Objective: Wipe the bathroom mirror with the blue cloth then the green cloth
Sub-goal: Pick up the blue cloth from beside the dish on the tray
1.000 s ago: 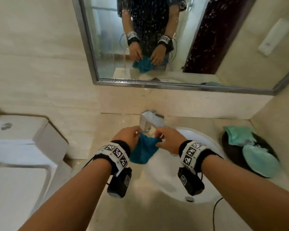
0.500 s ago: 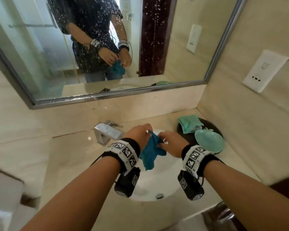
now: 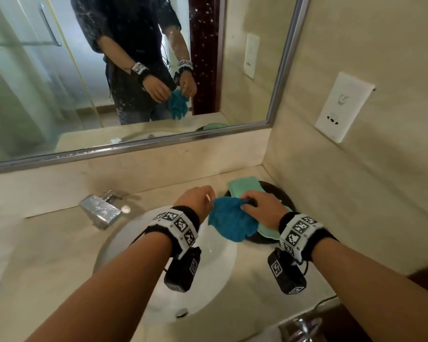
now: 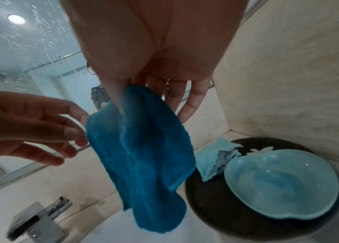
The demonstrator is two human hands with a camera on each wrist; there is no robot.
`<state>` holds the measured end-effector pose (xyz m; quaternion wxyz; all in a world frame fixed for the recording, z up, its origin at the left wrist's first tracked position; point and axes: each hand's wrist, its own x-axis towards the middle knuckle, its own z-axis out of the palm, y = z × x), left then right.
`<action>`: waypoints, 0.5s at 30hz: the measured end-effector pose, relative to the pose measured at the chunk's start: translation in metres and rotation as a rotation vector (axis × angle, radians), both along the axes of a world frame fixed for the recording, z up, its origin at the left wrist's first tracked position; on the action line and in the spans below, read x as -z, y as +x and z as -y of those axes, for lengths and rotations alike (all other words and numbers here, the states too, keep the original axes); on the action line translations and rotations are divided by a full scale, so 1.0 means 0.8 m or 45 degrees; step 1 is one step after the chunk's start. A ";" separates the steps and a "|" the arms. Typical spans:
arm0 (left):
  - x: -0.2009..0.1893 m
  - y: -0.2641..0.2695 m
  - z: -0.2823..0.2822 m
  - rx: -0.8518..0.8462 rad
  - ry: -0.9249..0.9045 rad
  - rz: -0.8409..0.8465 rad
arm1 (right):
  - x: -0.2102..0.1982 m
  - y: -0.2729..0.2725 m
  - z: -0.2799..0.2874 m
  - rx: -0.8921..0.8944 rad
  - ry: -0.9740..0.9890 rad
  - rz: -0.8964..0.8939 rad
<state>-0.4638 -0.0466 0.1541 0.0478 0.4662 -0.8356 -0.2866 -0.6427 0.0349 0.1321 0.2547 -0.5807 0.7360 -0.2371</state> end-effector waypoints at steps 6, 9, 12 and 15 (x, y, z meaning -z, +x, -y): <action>0.006 -0.076 -0.026 0.102 0.120 -0.005 | 0.018 -0.067 -0.011 0.039 -0.035 0.203; 0.015 -0.106 -0.033 0.122 0.201 0.001 | 0.020 -0.080 -0.016 -0.009 -0.035 0.419; 0.023 -0.128 -0.026 0.109 0.186 -0.001 | 0.025 -0.093 -0.022 -0.013 -0.024 0.522; 0.025 -0.144 -0.017 0.140 0.152 -0.024 | 0.032 -0.111 -0.034 0.046 0.024 0.602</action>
